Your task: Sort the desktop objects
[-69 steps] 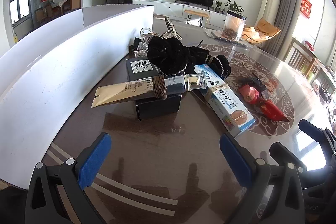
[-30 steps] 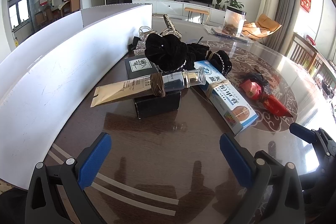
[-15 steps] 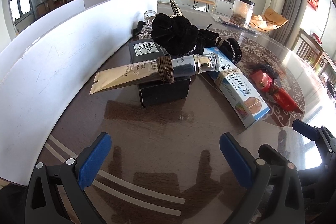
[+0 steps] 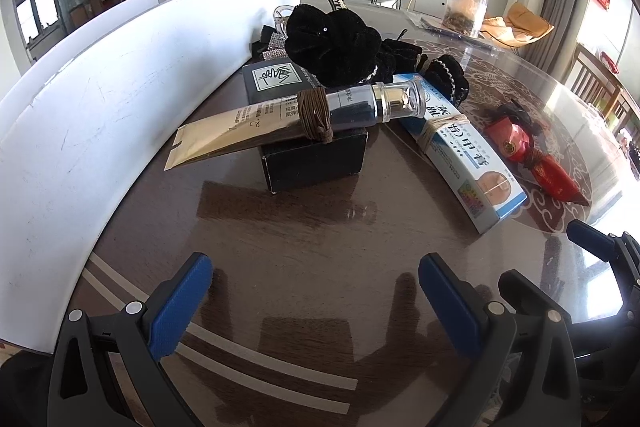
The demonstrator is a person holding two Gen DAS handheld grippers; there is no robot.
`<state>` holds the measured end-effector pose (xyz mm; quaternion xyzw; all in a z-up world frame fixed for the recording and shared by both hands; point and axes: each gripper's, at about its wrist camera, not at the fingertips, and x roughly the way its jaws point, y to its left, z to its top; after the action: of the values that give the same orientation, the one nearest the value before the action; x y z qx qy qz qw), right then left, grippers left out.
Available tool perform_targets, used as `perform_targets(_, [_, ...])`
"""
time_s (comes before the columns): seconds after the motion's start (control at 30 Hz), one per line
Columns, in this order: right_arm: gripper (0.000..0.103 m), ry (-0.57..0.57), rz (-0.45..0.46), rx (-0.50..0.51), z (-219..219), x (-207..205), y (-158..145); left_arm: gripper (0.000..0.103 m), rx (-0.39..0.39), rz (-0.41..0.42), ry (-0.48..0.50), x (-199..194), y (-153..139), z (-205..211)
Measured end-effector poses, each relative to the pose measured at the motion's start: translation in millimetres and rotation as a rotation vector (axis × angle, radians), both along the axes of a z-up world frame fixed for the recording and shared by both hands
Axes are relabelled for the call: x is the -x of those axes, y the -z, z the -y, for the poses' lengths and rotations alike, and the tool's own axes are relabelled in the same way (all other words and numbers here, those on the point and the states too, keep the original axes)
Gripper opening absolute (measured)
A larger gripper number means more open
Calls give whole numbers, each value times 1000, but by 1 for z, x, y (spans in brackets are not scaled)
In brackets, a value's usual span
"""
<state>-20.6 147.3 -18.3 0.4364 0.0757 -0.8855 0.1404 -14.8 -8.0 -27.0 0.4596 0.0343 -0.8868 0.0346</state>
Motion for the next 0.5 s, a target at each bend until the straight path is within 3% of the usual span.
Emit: perform_targets(0.5, [103, 10, 16, -23, 2, 2, 4, 103, -3, 12, -8, 4, 3, 0])
